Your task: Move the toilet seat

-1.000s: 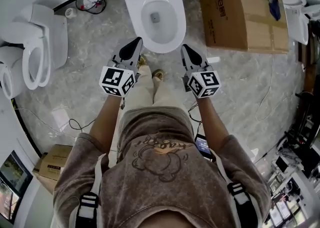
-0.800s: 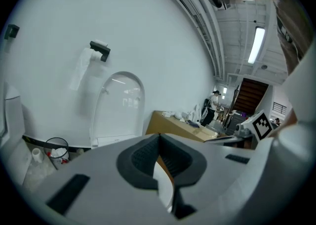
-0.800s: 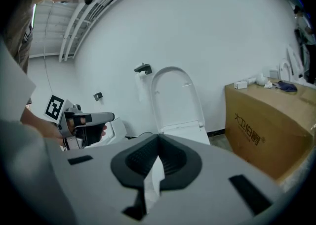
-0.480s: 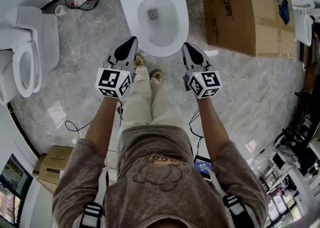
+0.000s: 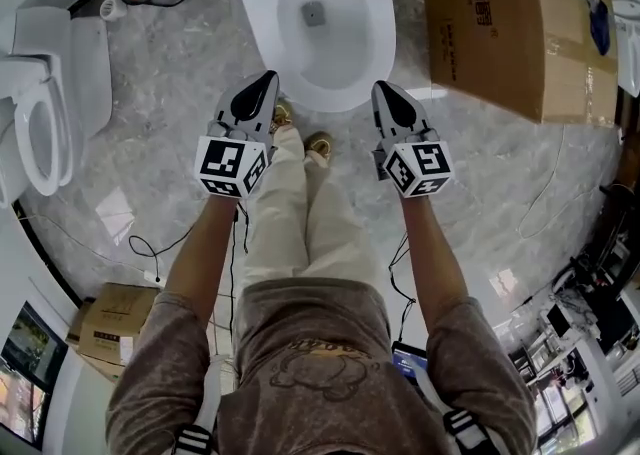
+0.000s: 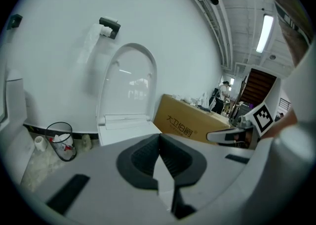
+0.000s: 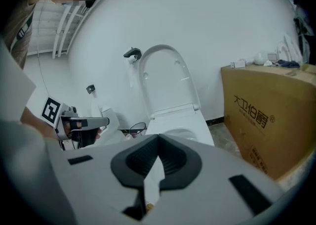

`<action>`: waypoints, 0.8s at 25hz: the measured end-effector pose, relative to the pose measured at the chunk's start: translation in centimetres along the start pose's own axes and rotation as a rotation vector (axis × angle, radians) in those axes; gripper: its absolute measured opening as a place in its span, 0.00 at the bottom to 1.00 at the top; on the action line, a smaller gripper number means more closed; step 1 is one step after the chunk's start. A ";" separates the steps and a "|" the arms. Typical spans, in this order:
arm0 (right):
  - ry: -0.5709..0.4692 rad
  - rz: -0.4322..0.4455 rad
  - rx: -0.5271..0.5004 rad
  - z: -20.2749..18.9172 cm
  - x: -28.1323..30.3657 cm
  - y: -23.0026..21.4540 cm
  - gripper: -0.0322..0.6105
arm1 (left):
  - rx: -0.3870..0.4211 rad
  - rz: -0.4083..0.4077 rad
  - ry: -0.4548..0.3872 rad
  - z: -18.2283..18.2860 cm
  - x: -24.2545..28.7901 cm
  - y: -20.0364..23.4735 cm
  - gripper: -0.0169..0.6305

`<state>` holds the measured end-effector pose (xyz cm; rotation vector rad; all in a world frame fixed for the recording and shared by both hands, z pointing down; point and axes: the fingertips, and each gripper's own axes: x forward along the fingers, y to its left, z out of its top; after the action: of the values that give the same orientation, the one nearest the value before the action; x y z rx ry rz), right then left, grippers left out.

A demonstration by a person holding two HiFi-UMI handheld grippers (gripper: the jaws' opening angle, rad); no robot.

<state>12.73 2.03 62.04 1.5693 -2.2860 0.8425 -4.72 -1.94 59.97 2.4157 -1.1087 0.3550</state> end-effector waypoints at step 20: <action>0.009 0.016 0.037 -4.3 3.2 -2.9 0.17 | -0.043 0.061 0.010 -6.3 2.8 1.4 0.04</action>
<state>13.61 1.30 68.06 1.5609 -2.2924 0.8992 -4.24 -1.36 66.99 2.3440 -1.1754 0.3589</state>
